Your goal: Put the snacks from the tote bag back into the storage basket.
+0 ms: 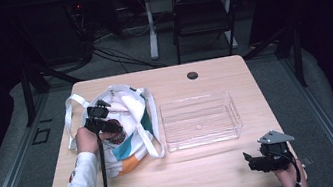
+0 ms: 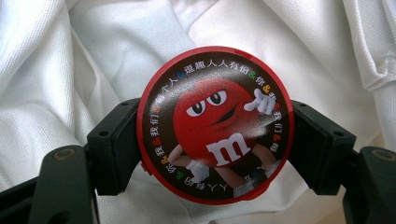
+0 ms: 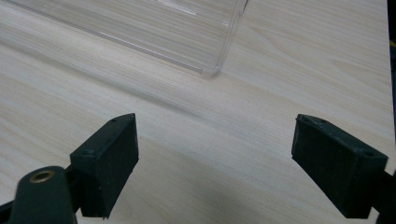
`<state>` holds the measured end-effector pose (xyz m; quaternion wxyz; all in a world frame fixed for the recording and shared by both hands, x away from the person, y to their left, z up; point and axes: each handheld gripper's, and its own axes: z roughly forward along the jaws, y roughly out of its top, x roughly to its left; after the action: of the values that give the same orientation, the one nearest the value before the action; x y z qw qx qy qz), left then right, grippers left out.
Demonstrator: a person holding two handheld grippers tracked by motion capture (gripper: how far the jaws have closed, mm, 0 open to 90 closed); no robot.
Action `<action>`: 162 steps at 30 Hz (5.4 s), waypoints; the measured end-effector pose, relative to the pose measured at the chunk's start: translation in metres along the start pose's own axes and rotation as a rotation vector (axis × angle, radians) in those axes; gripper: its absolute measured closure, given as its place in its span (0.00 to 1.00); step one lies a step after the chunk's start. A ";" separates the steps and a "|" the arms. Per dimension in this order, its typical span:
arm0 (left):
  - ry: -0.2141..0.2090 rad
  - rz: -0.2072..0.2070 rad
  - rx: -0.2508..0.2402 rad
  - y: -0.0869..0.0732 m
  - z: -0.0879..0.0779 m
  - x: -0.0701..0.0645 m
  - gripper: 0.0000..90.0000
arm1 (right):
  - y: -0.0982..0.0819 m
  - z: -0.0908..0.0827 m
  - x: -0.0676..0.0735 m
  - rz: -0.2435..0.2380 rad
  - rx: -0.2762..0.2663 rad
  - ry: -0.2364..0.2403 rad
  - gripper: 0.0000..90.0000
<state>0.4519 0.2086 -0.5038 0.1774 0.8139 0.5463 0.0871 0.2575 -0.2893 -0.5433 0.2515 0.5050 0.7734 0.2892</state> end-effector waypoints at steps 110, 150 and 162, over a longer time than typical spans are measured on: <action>-0.022 0.243 -0.100 0.056 -0.122 -0.066 0.29 | -0.001 -0.001 -0.002 0.007 -0.009 -0.007 0.16; -0.082 0.440 -0.083 0.081 -0.122 -0.146 0.29 | -0.002 -0.003 -0.002 0.007 -0.013 -0.008 0.16; -0.111 0.486 -0.060 0.086 -0.110 -0.169 0.29 | -0.002 -0.003 -0.002 0.008 -0.015 -0.009 0.16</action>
<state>0.4236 0.0454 -0.3605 0.2051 0.9193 0.3211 0.0986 0.2551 -0.2927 -0.5424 0.2575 0.5075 0.7679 0.2940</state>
